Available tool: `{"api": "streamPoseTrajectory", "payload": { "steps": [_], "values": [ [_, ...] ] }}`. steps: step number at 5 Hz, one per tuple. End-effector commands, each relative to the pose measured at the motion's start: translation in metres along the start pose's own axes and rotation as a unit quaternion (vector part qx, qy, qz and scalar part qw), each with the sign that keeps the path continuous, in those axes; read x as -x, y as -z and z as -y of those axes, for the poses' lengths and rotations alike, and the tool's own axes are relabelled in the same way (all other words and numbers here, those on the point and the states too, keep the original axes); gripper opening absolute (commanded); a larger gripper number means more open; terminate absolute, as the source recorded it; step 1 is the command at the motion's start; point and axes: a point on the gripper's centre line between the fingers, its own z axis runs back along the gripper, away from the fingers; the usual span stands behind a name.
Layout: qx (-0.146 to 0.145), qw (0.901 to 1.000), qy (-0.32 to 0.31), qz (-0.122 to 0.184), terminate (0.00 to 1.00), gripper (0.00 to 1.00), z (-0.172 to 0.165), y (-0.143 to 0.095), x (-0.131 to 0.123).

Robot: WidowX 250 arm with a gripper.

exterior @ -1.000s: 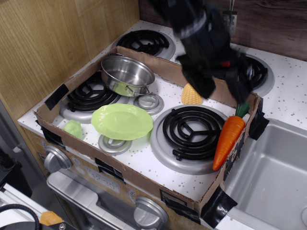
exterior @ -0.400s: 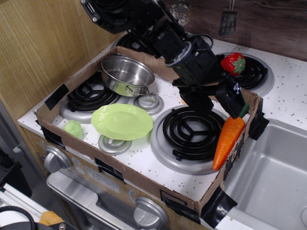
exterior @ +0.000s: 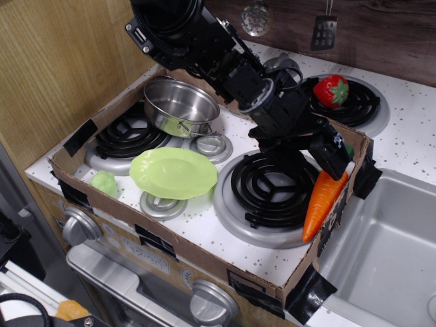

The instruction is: Put carrot on plate

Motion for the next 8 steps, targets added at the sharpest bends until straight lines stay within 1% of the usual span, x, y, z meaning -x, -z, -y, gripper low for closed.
{"api": "streamPoseTrajectory", "payload": {
  "steps": [1, 2, 3, 4, 5, 6, 7, 8],
  "values": [
    [0.002, 0.9996, 0.0, 0.026, 0.0, 1.0, 0.009, 0.013, 0.0],
    [0.004, 0.9995, -0.003, 0.031, 0.0, 1.0, 0.014, 0.022, -0.001],
    [-0.011, 0.9989, 0.009, 0.046, 0.0, 0.0, 0.016, 0.02, -0.003],
    [-0.04, 0.998, 0.026, 0.041, 0.0, 0.0, 0.018, 0.004, -0.008],
    [-0.095, 0.9943, 0.032, 0.035, 0.0, 0.0, 0.027, -0.028, -0.014],
    [-0.14, 0.9894, 0.021, 0.031, 0.0, 0.0, 0.036, -0.059, -0.019],
    [-0.187, 0.9814, 0.025, 0.034, 0.0, 0.0, 0.031, -0.077, -0.018],
    [-0.257, 0.9646, 0.057, 0.022, 0.0, 0.0, 0.013, -0.091, -0.015]
  ]
}}
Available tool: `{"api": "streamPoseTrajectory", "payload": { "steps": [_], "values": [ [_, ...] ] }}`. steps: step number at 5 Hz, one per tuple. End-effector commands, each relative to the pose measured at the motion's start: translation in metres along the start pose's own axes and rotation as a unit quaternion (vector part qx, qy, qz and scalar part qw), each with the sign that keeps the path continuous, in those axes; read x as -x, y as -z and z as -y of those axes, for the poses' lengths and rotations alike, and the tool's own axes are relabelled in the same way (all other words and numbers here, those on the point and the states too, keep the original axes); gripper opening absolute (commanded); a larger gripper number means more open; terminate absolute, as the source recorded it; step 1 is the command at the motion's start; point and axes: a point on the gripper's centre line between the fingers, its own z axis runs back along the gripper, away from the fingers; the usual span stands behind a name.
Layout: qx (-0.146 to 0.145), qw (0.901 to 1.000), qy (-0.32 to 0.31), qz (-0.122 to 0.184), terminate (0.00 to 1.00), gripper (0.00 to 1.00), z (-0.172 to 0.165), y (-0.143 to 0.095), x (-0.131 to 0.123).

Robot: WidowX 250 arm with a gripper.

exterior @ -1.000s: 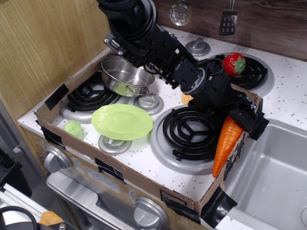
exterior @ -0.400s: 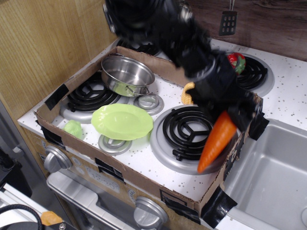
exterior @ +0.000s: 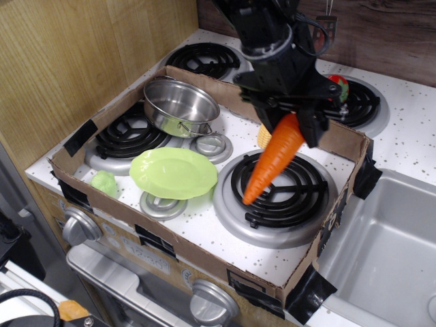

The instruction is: Put carrot on plate

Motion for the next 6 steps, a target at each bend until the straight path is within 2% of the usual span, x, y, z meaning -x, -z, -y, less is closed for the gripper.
{"api": "streamPoseTrajectory", "payload": {
  "steps": [1, 2, 3, 4, 6],
  "values": [
    [-0.097, 0.9924, 0.075, 0.002, 0.0, 0.0, -0.044, -0.013, 0.001],
    [-0.104, 0.9881, 0.109, -0.03, 0.0, 0.0, -0.072, 0.001, 0.009],
    [-0.099, 0.9835, 0.137, -0.065, 0.0, 0.0, -0.092, 0.012, 0.02],
    [-0.094, 0.9792, 0.159, -0.085, 0.0, 0.0, -0.101, 0.024, 0.029],
    [-0.093, 0.9785, 0.164, -0.084, 0.0, 0.0, -0.105, 0.028, 0.034]
  ]
}}
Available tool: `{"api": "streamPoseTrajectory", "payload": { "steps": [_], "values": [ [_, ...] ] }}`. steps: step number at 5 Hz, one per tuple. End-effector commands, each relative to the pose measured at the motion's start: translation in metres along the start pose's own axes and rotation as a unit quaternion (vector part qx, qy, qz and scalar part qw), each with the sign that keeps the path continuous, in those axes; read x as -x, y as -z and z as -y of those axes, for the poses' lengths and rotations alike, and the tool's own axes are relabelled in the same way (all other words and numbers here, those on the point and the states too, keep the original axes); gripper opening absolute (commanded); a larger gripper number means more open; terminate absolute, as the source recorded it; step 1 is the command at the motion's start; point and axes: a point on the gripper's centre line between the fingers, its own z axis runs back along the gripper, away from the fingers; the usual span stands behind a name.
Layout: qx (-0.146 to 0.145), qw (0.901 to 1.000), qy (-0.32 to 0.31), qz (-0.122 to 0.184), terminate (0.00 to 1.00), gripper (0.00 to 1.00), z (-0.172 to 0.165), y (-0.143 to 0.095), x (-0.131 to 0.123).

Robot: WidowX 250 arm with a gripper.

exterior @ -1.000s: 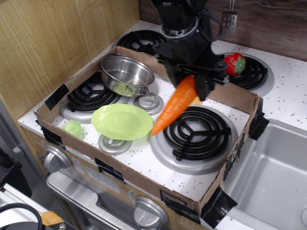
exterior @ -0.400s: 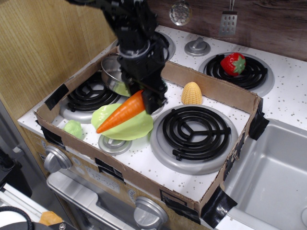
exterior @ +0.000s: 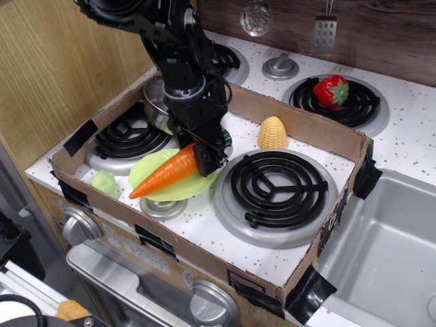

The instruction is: Put carrot on plate

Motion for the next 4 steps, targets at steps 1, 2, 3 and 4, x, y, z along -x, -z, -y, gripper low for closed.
{"api": "streamPoseTrajectory", "payload": {
  "steps": [1, 2, 3, 4],
  "values": [
    [-0.022, 0.9996, 0.001, 0.017, 0.0, 1.0, -0.004, -0.024, -0.009],
    [-0.034, 0.9994, -0.002, 0.011, 0.0, 1.0, -0.006, -0.038, -0.012],
    [-0.056, 0.9983, -0.011, -0.003, 0.0, 1.0, -0.006, -0.057, -0.019],
    [-0.078, 0.9962, -0.019, -0.033, 0.0, 1.0, -0.001, -0.087, -0.026]
  ]
}}
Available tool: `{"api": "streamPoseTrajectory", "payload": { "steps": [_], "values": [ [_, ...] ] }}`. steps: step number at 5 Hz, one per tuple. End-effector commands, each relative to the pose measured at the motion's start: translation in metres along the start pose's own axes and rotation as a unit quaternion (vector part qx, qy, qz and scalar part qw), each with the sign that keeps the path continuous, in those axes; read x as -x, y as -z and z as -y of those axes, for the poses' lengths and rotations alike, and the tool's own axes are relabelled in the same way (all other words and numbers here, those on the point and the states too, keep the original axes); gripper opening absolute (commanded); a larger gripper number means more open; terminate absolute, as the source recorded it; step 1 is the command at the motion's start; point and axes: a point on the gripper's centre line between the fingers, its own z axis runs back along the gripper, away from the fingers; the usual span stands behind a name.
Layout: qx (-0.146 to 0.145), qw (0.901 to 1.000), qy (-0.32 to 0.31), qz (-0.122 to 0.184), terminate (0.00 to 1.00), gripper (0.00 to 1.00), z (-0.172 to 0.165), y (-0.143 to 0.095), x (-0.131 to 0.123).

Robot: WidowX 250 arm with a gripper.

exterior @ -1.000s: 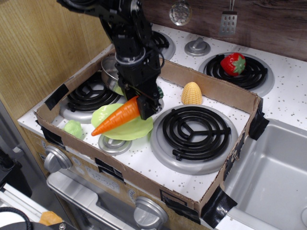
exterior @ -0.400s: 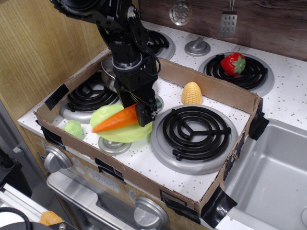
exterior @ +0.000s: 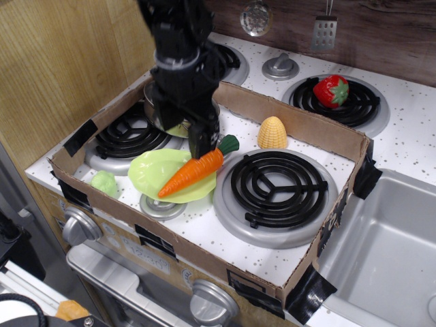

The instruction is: Put carrot on plate

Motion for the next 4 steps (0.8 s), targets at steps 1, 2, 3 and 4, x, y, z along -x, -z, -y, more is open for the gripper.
{"api": "streamPoseTrajectory", "payload": {
  "steps": [1, 2, 3, 4],
  "values": [
    [-0.046, 0.9985, -0.016, -0.025, 0.0, 1.0, 0.0028, -0.0805, -0.0237],
    [-0.016, 0.9993, -0.026, -0.02, 0.0, 1.0, 0.0069, -0.0894, -0.0302],
    [-0.016, 0.9993, -0.026, -0.02, 0.0, 1.0, 0.0069, -0.0894, -0.0302],
    [-0.016, 0.9993, -0.026, -0.02, 0.0, 1.0, 0.0069, -0.0894, -0.0302]
  ]
}}
